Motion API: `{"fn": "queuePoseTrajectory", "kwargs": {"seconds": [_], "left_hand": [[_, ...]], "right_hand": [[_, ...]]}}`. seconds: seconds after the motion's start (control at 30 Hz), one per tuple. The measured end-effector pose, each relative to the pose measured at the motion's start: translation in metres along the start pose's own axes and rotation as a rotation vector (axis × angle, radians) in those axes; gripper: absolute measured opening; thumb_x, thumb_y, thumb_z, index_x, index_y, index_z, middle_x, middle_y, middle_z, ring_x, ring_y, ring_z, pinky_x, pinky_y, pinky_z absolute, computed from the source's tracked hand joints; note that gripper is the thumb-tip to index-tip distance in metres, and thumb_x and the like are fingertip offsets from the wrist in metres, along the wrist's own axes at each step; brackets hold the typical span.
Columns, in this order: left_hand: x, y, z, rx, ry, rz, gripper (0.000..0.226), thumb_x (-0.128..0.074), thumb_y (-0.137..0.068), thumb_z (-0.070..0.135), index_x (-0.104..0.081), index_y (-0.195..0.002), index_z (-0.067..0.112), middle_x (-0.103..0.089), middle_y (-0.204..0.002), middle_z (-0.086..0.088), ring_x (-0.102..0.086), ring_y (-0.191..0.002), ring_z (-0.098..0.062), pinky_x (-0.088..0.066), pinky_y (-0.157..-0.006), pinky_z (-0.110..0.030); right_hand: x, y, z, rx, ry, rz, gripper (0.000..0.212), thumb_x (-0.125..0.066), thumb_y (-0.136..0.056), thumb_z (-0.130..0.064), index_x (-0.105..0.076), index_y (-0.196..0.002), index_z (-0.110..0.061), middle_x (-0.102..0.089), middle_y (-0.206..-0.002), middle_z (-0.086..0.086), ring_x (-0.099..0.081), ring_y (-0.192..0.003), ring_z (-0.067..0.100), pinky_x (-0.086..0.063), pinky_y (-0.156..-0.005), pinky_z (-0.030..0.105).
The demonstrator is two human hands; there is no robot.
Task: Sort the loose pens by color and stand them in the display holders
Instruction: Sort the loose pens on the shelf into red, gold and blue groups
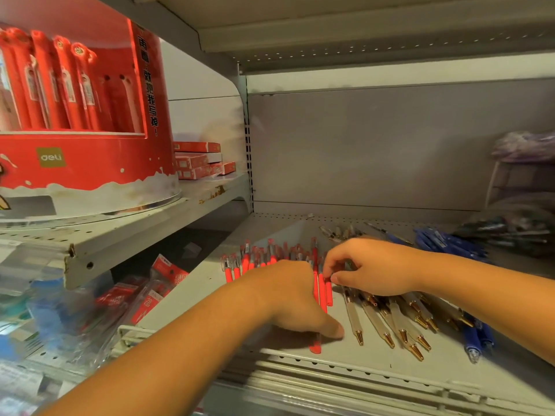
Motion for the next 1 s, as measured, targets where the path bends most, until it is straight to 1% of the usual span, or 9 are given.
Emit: {"fn": "queuePoseTrajectory", "kwargs": {"seconds": [0.3,0.4,0.5,0.6,0.67,0.77,0.83,0.93,1.0], "left_hand": [[0.017,0.010,0.008,0.161,0.088,-0.046,0.032,-0.067,-0.079,0.027,-0.061,-0.050,0.017,-0.053,-0.039,0.010,-0.046,-0.035,-0.004,-0.037,-0.041,-0.013],[0.033,0.019,0.007,0.177,0.048,0.035,0.032,-0.065,-0.078,0.032,-0.060,-0.051,0.017,-0.050,-0.039,0.008,-0.042,-0.034,-0.009,-0.033,-0.041,-0.014],[0.052,0.024,0.002,0.169,0.000,0.093,0.029,-0.063,-0.081,0.029,-0.059,-0.057,0.015,-0.049,-0.050,0.000,-0.040,-0.045,-0.016,-0.032,-0.046,-0.021],[0.064,0.016,-0.008,0.144,-0.026,0.284,0.025,-0.062,-0.088,0.025,-0.061,-0.067,0.011,-0.049,-0.063,-0.007,-0.040,-0.055,-0.020,-0.031,-0.050,-0.027],[0.063,0.005,-0.015,0.115,0.026,0.506,0.016,-0.061,-0.092,0.027,-0.071,-0.091,0.015,-0.066,-0.076,-0.003,-0.059,-0.067,-0.020,-0.043,-0.058,-0.027],[0.048,-0.012,-0.024,0.161,0.200,0.708,0.035,-0.064,-0.090,0.035,-0.055,-0.119,0.018,-0.067,-0.085,-0.001,-0.064,-0.076,-0.020,-0.054,-0.067,-0.037],[0.035,-0.024,-0.027,0.193,0.246,0.642,0.039,-0.065,-0.088,0.040,-0.053,-0.118,0.017,-0.069,-0.089,-0.005,-0.067,-0.078,-0.022,-0.057,-0.072,-0.042],[0.021,-0.037,-0.030,0.150,0.148,0.411,0.032,-0.062,-0.090,0.033,-0.064,-0.119,0.021,-0.070,-0.108,-0.004,-0.065,-0.096,-0.022,-0.054,-0.084,-0.036],[0.017,-0.040,-0.033,0.081,0.079,0.309,0.022,-0.056,-0.091,0.023,-0.071,-0.107,0.022,-0.072,-0.102,-0.004,-0.064,-0.090,-0.021,-0.054,-0.079,-0.035]], "right_hand": [[-0.002,-0.001,-0.002,0.036,-0.092,0.025,0.020,-0.054,-0.099,-0.022,-0.067,-0.107,-0.035,-0.063,-0.103,-0.018,-0.060,-0.092,0.000,-0.049,-0.078,0.017],[-0.001,0.001,-0.002,0.075,-0.140,0.058,0.031,-0.057,-0.096,-0.016,-0.064,-0.115,-0.039,-0.058,-0.110,-0.024,-0.055,-0.098,-0.005,-0.046,-0.079,0.014],[0.002,0.002,-0.005,0.134,-0.147,0.111,0.025,-0.063,-0.094,-0.029,-0.066,-0.115,-0.041,-0.060,-0.107,-0.020,-0.057,-0.097,-0.001,-0.051,-0.082,0.020],[0.005,0.004,-0.008,0.119,-0.139,0.127,0.021,-0.059,-0.094,-0.039,-0.071,-0.110,-0.039,-0.066,-0.096,-0.016,-0.060,-0.089,0.002,-0.053,-0.077,0.022],[0.006,0.003,-0.010,0.084,-0.164,0.157,0.016,-0.061,-0.093,-0.038,-0.072,-0.105,-0.035,-0.069,-0.086,-0.012,-0.064,-0.078,0.004,-0.056,-0.068,0.024],[0.006,-0.005,-0.010,-0.029,-0.236,0.233,0.014,-0.066,-0.091,-0.031,-0.062,-0.103,-0.028,-0.071,-0.068,-0.006,-0.064,-0.056,0.003,-0.046,-0.050,0.018],[0.003,-0.013,-0.015,-0.119,-0.350,0.188,0.014,-0.067,-0.091,-0.024,-0.058,-0.100,-0.019,-0.071,-0.062,-0.001,-0.064,-0.048,0.006,-0.045,-0.044,0.015],[-0.005,-0.024,-0.024,-0.197,-0.536,0.098,0.013,-0.068,-0.090,-0.016,-0.059,-0.082,-0.011,-0.067,-0.055,0.003,-0.064,-0.045,0.012,-0.049,-0.045,0.018],[-0.011,-0.029,-0.026,-0.175,-0.537,0.054,0.015,-0.066,-0.090,-0.016,-0.062,-0.078,-0.010,-0.067,-0.062,0.004,-0.064,-0.046,0.013,-0.052,-0.049,0.020]]}}
Point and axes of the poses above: each hand's wrist, its own y-axis away from the middle knuckle, its own x-axis out of the back of the hand, z = x × y, the point moved 1 cm from there along -y, towards the middle knuckle
